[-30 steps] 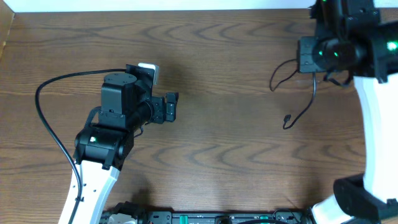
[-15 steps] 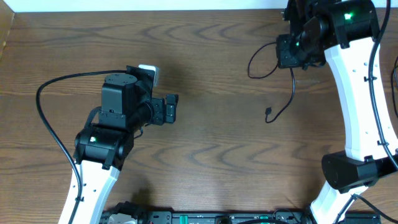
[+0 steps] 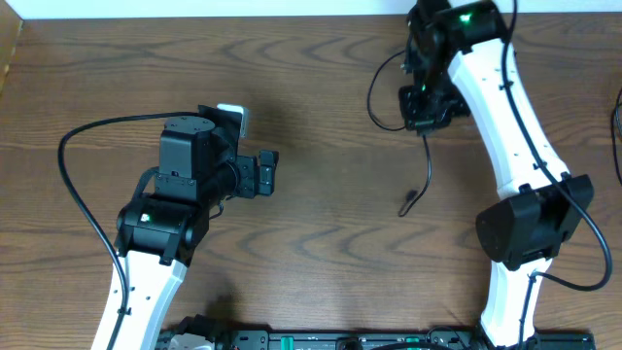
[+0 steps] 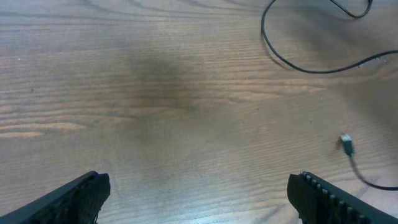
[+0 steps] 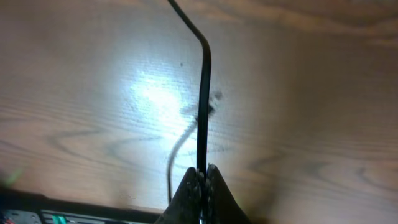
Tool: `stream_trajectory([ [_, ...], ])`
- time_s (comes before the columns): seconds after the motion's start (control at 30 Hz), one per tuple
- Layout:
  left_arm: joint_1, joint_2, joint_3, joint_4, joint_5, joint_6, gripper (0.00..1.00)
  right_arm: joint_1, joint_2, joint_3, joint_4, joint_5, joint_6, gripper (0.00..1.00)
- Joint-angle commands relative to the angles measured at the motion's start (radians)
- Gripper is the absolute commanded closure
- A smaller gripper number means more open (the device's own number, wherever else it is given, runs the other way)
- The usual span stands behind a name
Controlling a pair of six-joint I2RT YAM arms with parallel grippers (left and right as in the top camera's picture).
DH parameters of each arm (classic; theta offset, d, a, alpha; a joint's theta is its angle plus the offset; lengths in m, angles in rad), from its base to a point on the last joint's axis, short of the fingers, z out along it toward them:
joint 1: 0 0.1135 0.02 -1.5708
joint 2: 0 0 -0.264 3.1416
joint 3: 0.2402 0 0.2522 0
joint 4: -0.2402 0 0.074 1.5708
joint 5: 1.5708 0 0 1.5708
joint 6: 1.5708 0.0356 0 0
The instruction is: Untangle cables
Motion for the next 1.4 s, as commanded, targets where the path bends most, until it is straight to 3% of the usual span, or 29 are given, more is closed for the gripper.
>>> stream_trajectory([
  [0.0, 0.004, -0.007, -0.007, 0.003, -0.014, -0.008, 0.04, 0.033, -0.007, -0.105, 0.001, -0.004, -0.001, 0.99],
  [0.17, 0.004, -0.007, -0.007, 0.002, -0.051, -0.008, 0.04, 0.06, -0.019, -0.214, 0.117, 0.041, 0.038, 0.99],
  [0.2, 0.004, -0.007, -0.007, -0.002, -0.063, -0.008, 0.04, 0.064, -0.019, -0.224, 0.137, 0.057, 0.046, 0.91],
  [0.37, 0.004, -0.007, -0.007, -0.003, -0.066, -0.008, 0.04, 0.074, -0.023, -0.226, 0.193, 0.1, 0.046, 0.51],
  [0.43, 0.004, -0.007, -0.007, -0.001, -0.066, -0.008, 0.04, 0.074, -0.024, -0.226, 0.211, 0.133, 0.045, 0.01],
  [0.6, 0.004, -0.007, -0.007, 0.001, -0.066, -0.008, 0.04, 0.021, -0.024, -0.225, 0.309, 0.179, 0.045, 0.01],
  [0.9, 0.004, -0.007, -0.007, 0.011, -0.066, -0.008, 0.04, -0.115, 0.008, -0.225, 0.617, 0.033, -0.039, 0.01],
  [1.37, 0.004, -0.007, -0.007, 0.032, -0.065, -0.008, 0.04, -0.044, 0.233, -0.223, 0.724, -0.095, -0.137, 0.01],
])
